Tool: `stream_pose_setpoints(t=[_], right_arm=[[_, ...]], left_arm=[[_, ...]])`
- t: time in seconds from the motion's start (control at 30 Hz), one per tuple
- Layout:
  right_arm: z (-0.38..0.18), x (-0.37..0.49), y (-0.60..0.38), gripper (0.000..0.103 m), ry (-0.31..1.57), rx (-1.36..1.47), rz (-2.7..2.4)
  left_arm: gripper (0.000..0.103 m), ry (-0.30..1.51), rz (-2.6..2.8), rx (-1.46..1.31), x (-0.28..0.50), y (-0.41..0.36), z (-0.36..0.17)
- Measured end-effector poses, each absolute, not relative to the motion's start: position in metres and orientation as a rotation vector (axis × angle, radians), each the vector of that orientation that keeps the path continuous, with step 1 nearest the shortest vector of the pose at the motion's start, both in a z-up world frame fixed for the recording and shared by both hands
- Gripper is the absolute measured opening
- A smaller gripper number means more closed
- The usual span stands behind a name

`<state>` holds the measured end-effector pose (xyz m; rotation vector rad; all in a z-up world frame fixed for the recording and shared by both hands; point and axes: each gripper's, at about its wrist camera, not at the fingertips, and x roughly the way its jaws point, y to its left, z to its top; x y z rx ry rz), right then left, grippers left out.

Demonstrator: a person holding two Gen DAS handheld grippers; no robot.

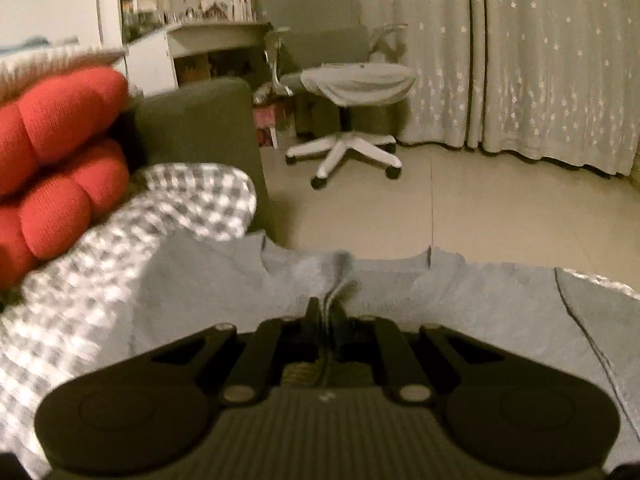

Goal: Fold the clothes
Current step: 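Pinch the sweater collar with the right gripper, then open it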

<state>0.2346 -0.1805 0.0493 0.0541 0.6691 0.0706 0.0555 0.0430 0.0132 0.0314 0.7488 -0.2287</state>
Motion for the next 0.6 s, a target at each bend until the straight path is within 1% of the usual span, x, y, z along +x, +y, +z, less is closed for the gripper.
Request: stream_pose_setpoints(t=[0.17,0.2,0.27,0.3,0.33,0.6], right_arm=[[0.04,0.239,-0.178,0.007,0.694,0.024,0.081],[0.042,0.238,-0.18,0.01,0.694,0.035,0.082],[0.051,0.231,-0.189,0.018,0.672,0.094,0.073],[0.056,0.225,-0.193,0.029,0.659,0.121,0.078],[0.061,0.219,-0.198,0.035,0.646,0.144,0.086],[0.094,0.154,-0.188,0.035,0.638,0.074,0.236]], left_arm=[[0.039,0.749,-0.242,-0.017,0.056,0.051,0.016],[0.039,0.749,-0.242,-0.036,0.056,0.054,0.016],[0.039,0.742,-0.236,-0.057,0.056,0.058,0.018],[0.039,0.735,-0.233,-0.062,0.056,0.059,0.019],[0.039,0.733,-0.233,-0.064,0.056,0.059,0.019],[0.039,0.737,-0.2,-0.084,0.059,0.065,0.018]])
